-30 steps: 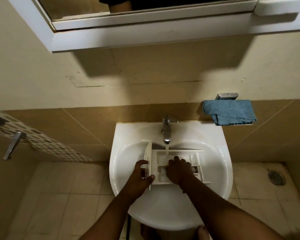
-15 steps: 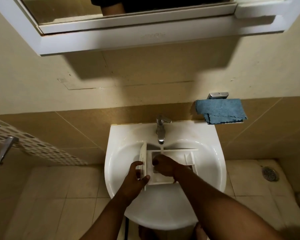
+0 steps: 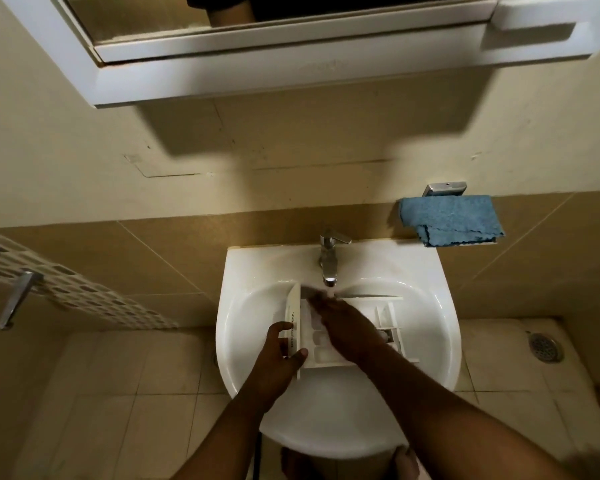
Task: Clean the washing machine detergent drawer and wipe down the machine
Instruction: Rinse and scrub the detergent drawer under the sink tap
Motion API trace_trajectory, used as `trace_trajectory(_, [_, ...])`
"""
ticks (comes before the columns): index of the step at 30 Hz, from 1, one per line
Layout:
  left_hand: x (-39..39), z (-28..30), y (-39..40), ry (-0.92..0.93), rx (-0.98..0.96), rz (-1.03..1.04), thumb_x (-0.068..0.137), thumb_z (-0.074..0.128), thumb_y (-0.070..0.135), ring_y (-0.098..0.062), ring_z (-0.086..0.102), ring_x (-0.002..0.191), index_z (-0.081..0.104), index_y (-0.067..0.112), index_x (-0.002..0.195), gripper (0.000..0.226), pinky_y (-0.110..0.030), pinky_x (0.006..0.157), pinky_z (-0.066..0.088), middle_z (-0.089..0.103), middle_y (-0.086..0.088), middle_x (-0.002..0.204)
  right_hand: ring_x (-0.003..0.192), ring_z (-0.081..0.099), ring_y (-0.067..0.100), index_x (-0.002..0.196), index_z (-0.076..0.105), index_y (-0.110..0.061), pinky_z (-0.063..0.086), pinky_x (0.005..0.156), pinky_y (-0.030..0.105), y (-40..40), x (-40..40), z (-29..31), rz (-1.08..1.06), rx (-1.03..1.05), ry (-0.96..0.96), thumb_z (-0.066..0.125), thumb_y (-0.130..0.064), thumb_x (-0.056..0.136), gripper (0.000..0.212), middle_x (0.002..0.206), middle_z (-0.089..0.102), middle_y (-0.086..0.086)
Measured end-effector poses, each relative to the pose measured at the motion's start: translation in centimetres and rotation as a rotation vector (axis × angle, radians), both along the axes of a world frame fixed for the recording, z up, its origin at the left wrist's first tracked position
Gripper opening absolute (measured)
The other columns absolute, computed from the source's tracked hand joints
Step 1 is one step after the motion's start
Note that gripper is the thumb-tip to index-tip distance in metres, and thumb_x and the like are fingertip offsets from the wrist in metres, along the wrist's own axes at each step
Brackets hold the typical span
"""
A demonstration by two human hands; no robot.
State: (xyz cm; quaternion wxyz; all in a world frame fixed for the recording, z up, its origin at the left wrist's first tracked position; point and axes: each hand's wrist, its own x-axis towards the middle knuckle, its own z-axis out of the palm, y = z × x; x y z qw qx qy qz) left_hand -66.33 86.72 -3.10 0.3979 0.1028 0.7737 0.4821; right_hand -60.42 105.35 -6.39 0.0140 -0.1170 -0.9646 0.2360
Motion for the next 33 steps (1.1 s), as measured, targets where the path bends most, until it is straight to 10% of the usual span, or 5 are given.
trace_trajectory(6, [-0.2, 0.3, -0.1, -0.012, -0.003, -0.016, 0.090, 0.069, 0.021, -0.016, 0.057, 0.109, 0.038, 0.036, 0.131, 0.053, -0.017, 0.068, 0.051, 0.056, -0.003, 0.121, 0.141, 0.034, 0.037, 0.148, 0.037, -0.006, 0.031, 0.115, 0.048, 4.4, 5.8, -2.3, -0.560, -0.016, -0.027, 0.047, -0.024, 0.098, 0.054, 0.151, 0.039, 0.017])
trace_trajectory(12, [-0.3, 0.5, -0.1, -0.005, -0.015, -0.034, 0.091, 0.068, 0.021, -0.015, 0.058, 0.108, 0.037, 0.036, 0.130, 0.052, -0.018, 0.069, 0.052, 0.057, -0.003, 0.119, 0.148, 0.010, 0.032, 0.154, 0.014, -0.016, 0.017, 0.120, 0.042, -0.5, 1.8, -0.2, -0.207, -0.022, -0.042, 0.045, -0.022, 0.100, 0.063, 0.159, 0.007, 0.009])
trace_trajectory(19, [-0.4, 0.4, -0.2, 0.005, -0.024, -0.046, 0.091, 0.068, 0.021, -0.014, 0.058, 0.106, 0.037, 0.036, 0.130, 0.052, -0.015, 0.065, 0.052, 0.057, -0.003, 0.119, 0.133, 0.046, 0.029, 0.132, 0.057, -0.008, 0.028, 0.116, 0.037, 4.5, 4.0, 0.0, -0.563, -0.117, -0.160, 0.072, -0.010, 0.080, 0.054, 0.141, 0.053, 0.012])
trace_trajectory(25, [-0.3, 0.5, -0.2, 0.006, -0.007, -0.042, 0.091, 0.068, 0.022, -0.017, 0.059, 0.108, 0.038, 0.037, 0.129, 0.051, -0.024, 0.079, 0.055, 0.057, -0.005, 0.120, 0.111, 0.062, 0.026, 0.127, 0.055, 0.000, 0.050, 0.100, 0.033, 0.4, -3.6, 3.7, -0.834, -1.218, 0.134, 0.049, -0.001, 0.097, 0.032, 0.106, 0.063, 0.011])
trace_trajectory(33, [-0.1, 0.2, -0.1, 0.036, 0.013, -0.015, 0.090, 0.069, 0.023, -0.021, 0.057, 0.115, 0.040, 0.037, 0.129, 0.050, -0.036, 0.092, 0.055, 0.058, -0.007, 0.124, 0.145, 0.026, 0.012, 0.154, 0.022, -0.025, 0.022, 0.120, 0.032, -7.0, 2.3, 1.0, -0.041, -0.431, 0.084, 0.046, -0.009, 0.098, 0.063, 0.159, 0.027, -0.003])
